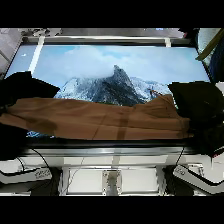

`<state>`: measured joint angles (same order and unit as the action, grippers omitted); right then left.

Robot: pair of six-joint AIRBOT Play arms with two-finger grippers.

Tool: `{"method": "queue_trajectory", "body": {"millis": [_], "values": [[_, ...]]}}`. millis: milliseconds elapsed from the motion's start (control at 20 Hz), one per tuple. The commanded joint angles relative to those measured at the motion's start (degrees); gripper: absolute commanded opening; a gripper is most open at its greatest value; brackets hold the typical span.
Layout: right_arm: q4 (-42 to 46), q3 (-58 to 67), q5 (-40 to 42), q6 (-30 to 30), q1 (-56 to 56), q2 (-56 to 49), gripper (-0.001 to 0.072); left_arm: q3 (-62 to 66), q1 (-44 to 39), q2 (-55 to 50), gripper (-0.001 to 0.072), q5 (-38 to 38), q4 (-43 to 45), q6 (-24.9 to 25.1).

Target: Fold the clothes and pants, and hang the long-sleeved shirts on hangers.

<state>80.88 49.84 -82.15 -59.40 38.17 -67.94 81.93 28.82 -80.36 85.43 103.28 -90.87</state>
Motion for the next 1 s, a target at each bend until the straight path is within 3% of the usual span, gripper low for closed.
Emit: {"method": "queue_trajectory", "body": {"millis": [0,200,250,300,350,400,450,650,750,850,950], "values": [[2.3,-0.2,-1.6,-0.4,3.2,0.0,0.0029,-1.7,1.6,0.8,0.0006,1.5,0.0,1.4],[-3.1,-0.7,-2.7,-0.4,3.2,-0.1,0.0034,-4.3,0.4,0.8,0.0006,1.6,-0.5,1.4],[-3.1,-0.8,-3.8,-0.4,3.2,-0.1,0.0105,-6.1,0.2,0.8,0.0006,2.5,-0.5,1.3],[-2.7,-0.8,-5.0,-0.4,3.2,0.0,0.0259,-8.0,0.2,0.8,0.0034,3.7,-0.4,1.4],[-2.0,-0.8,-6.5,-0.4,3.2,0.0,0.0378,-9.9,0.2,0.8,0.0211,4.5,-0.4,1.4],[-1.0,-0.7,-7.5,-0.4,3.2,0.0,0.0387,-11.5,0.2,0.8,0.0448,4.7,-0.4,1.8],[-0.2,-0.4,-8.2,-0.4,3.2,0.0,0.0386,-12.0,0.2,0.8,0.0494,4.7,-0.5,1.8],[-1.9,4.9,-8.2,-1.4,3.2,0.0,0.0386,-9.0,-2.3,3.3,0.0481,-2.1,-1.0,1.7],[-4.6,9.2,-5.7,-2.6,3.2,0.0,0.0386,-6.7,-4.0,4.9,0.0483,-10.6,-1.4,1.7],[-10.5,11.9,-0.6,-6.1,3.2,0.0,0.0386,-6.4,-4.8,4.8,0.0482,-17.5,-1.3,0.8],[-18.3,12.3,2.5,-6.1,3.2,0.0,0.0386,-6.4,-4.7,2.2,0.0486,-18.2,-1.4,-0.4]]}}
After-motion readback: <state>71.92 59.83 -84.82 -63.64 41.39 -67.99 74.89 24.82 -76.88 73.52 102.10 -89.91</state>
